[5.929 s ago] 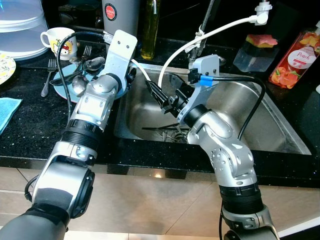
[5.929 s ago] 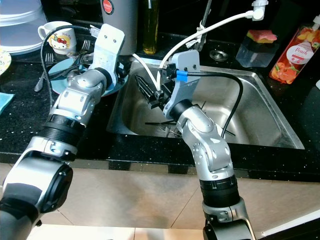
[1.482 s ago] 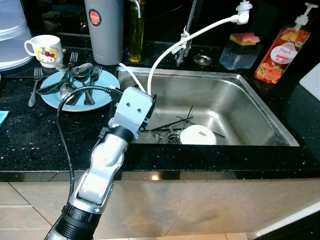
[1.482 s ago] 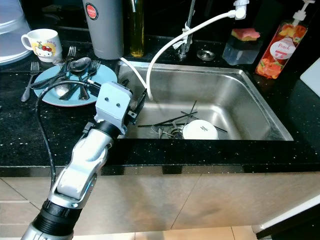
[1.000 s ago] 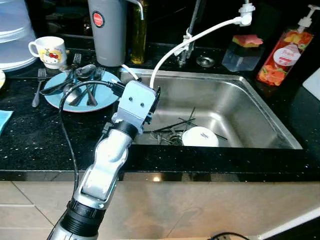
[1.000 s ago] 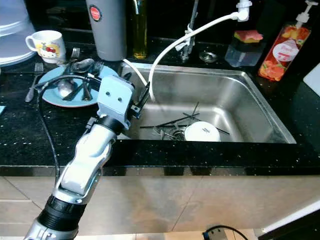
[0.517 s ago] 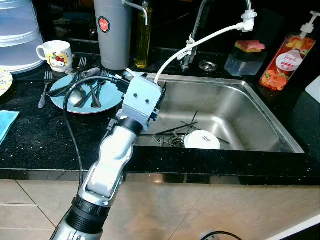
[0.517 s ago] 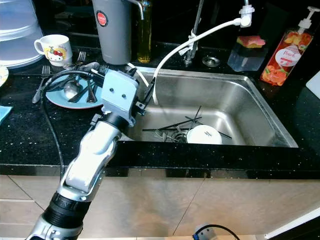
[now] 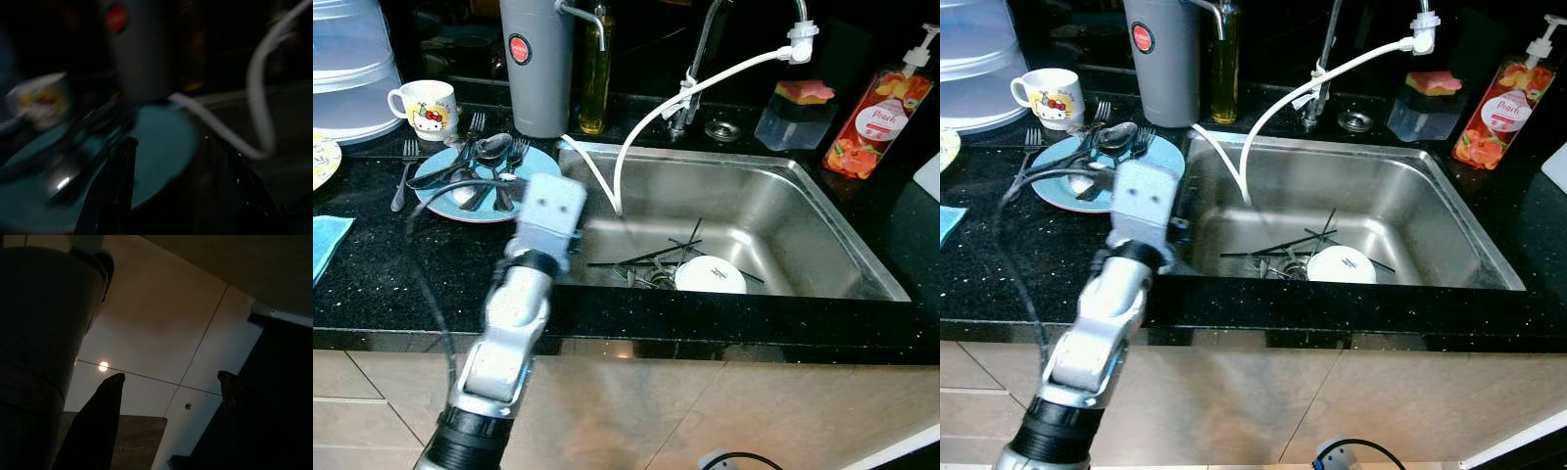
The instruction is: Kitchen organization
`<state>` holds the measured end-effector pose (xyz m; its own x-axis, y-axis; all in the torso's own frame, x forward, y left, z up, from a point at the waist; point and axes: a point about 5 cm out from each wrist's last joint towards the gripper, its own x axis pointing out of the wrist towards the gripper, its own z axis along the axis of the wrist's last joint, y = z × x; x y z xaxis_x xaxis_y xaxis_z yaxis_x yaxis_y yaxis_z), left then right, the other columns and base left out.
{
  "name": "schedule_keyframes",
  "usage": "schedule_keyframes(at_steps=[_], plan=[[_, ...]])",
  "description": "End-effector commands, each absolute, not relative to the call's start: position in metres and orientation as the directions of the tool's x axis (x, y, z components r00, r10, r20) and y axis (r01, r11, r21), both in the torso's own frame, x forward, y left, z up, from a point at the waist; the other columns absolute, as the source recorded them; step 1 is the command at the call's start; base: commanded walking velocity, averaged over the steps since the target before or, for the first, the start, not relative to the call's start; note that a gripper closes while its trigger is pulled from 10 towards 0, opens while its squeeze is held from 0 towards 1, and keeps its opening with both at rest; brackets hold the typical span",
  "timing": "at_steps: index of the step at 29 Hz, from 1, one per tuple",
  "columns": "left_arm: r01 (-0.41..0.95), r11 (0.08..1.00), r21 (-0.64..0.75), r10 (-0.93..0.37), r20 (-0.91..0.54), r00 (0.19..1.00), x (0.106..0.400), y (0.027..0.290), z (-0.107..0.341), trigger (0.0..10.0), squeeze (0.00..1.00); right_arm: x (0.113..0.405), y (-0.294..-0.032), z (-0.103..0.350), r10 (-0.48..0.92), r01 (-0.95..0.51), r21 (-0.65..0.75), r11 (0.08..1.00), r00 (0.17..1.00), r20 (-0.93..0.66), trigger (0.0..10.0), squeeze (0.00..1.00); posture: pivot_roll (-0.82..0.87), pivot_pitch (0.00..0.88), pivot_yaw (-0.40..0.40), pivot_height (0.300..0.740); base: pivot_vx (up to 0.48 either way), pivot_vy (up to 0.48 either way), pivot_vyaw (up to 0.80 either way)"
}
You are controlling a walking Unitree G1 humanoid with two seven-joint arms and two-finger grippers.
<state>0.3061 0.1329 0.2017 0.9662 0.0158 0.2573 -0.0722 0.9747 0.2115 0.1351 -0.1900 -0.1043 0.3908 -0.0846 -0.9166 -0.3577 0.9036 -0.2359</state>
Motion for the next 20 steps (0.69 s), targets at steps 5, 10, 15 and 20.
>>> schedule_keyframes(at_steps=[5,10,15,20], plan=[[-0.052,0.985,0.165,0.032,0.122,0.992,0.311,0.148,0.184,10.0,0.00,0.135,-0.187,-0.105,-0.079,-0.375,-0.233,0.897,0.384,-0.920,10.0,0.00,0.21,0.030,-0.090,0.740,0.000,0.000,0.00],[-0.048,0.991,0.126,0.040,0.062,0.997,0.313,0.152,0.177,10.0,0.00,0.135,-0.186,-0.105,-0.076,-0.379,-0.233,0.895,0.385,-0.920,10.0,0.00,0.22,0.034,-0.092,0.740,0.000,0.000,0.00],[-0.029,0.990,0.136,0.025,0.028,0.999,0.316,0.155,0.174,10.0,0.00,0.134,-0.185,-0.105,-0.074,-0.384,-0.232,0.894,0.385,-0.920,10.0,0.00,0.22,0.036,-0.089,0.740,0.000,0.000,0.00],[-0.023,0.990,0.138,0.023,0.002,1.000,0.314,0.156,0.170,10.0,0.00,0.131,-0.185,-0.106,-0.075,-0.383,-0.231,0.894,0.379,-0.922,10.0,0.00,0.22,0.036,-0.086,0.740,0.000,0.000,0.00]])
